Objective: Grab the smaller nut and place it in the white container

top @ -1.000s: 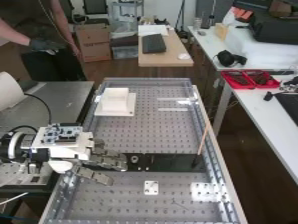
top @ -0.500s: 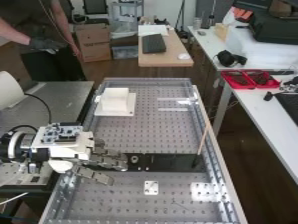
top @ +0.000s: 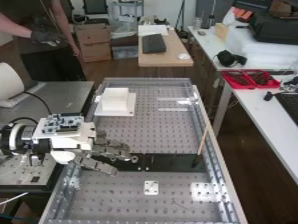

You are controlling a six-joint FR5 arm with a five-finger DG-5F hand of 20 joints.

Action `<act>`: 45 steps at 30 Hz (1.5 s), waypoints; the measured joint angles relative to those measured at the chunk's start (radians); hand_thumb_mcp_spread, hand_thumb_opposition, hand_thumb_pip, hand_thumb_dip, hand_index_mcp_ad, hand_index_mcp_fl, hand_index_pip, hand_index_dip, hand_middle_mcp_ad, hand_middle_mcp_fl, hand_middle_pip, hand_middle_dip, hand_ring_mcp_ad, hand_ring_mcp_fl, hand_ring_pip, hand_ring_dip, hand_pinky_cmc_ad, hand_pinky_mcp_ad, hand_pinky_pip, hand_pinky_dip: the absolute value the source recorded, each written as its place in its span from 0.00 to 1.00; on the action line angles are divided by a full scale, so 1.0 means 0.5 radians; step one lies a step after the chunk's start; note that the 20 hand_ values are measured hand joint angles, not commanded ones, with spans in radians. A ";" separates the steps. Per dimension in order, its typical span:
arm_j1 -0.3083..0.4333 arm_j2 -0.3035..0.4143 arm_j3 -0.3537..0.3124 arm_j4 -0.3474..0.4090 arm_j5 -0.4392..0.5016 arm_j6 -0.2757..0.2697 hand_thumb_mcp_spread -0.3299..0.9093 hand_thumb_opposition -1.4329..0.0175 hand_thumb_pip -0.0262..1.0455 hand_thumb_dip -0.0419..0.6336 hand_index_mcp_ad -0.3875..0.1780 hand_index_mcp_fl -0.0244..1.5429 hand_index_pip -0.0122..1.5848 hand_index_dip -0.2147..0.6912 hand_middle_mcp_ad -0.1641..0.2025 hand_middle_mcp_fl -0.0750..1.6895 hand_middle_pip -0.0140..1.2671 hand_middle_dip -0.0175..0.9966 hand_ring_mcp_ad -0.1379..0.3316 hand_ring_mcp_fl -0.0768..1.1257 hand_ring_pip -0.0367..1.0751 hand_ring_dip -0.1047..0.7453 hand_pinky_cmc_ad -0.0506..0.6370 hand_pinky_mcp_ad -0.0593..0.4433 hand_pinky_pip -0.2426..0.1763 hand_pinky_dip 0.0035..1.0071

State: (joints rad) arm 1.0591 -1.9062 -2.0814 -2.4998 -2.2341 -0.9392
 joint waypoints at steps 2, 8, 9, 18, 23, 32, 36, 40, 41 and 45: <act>0.018 0.030 0.002 -0.017 -0.012 0.000 0.70 0.31 0.60 0.39 0.21 0.26 0.96 0.26 0.58 0.10 0.12 0.30 0.54 0.06 0.12 0.29 0.59 0.70 0.55 0.26; 0.127 0.126 0.022 -0.094 -0.051 -0.003 0.70 0.31 0.60 0.39 0.21 0.26 0.96 0.26 0.56 0.10 0.12 0.30 0.54 0.06 0.12 0.29 0.59 0.70 0.55 0.26; 0.153 0.136 0.029 -0.112 -0.058 -0.004 0.70 0.31 0.60 0.39 0.21 0.26 0.96 0.26 0.56 0.10 0.12 0.30 0.54 0.06 0.13 0.29 0.59 0.70 0.55 0.26; 0.379 0.161 0.100 -0.226 -0.137 -0.026 0.70 0.31 0.60 0.39 0.20 0.26 0.96 0.28 0.58 0.10 0.12 0.30 0.54 0.06 0.12 0.29 0.59 0.70 0.55 0.26; 0.507 0.148 0.134 -0.246 -0.189 -0.026 0.70 0.31 0.60 0.40 0.20 0.26 0.96 0.28 0.57 0.10 0.12 0.30 0.53 0.07 0.12 0.29 0.59 0.70 0.55 0.26; 0.715 0.114 0.168 -0.232 -0.269 0.034 0.71 0.31 0.60 0.40 0.20 0.26 0.96 0.29 0.56 0.10 0.12 0.30 0.52 0.07 0.12 0.29 0.59 0.70 0.55 0.25; 0.780 0.096 0.171 -0.214 -0.283 0.073 0.71 0.31 0.59 0.39 0.20 0.27 0.96 0.29 0.56 0.10 0.12 0.30 0.53 0.07 0.12 0.29 0.59 0.70 0.55 0.25; 0.832 0.080 0.167 -0.180 -0.287 0.113 0.72 0.30 0.58 0.39 0.19 0.28 0.96 0.29 0.58 0.10 0.12 0.30 0.53 0.07 0.12 0.29 0.59 0.70 0.55 0.24; 0.848 0.074 0.166 -0.168 -0.286 0.129 0.72 0.30 0.58 0.39 0.19 0.28 0.96 0.29 0.58 0.10 0.12 0.30 0.53 0.07 0.12 0.29 0.59 0.70 0.55 0.24; 0.896 0.055 0.161 -0.136 -0.284 0.169 0.72 0.30 0.58 0.39 0.19 0.28 0.96 0.29 0.58 0.10 0.12 0.30 0.54 0.07 0.12 0.29 0.59 0.70 0.55 0.24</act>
State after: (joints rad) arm 1.5071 -1.8787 -2.0006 -2.5677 -2.3762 -0.8546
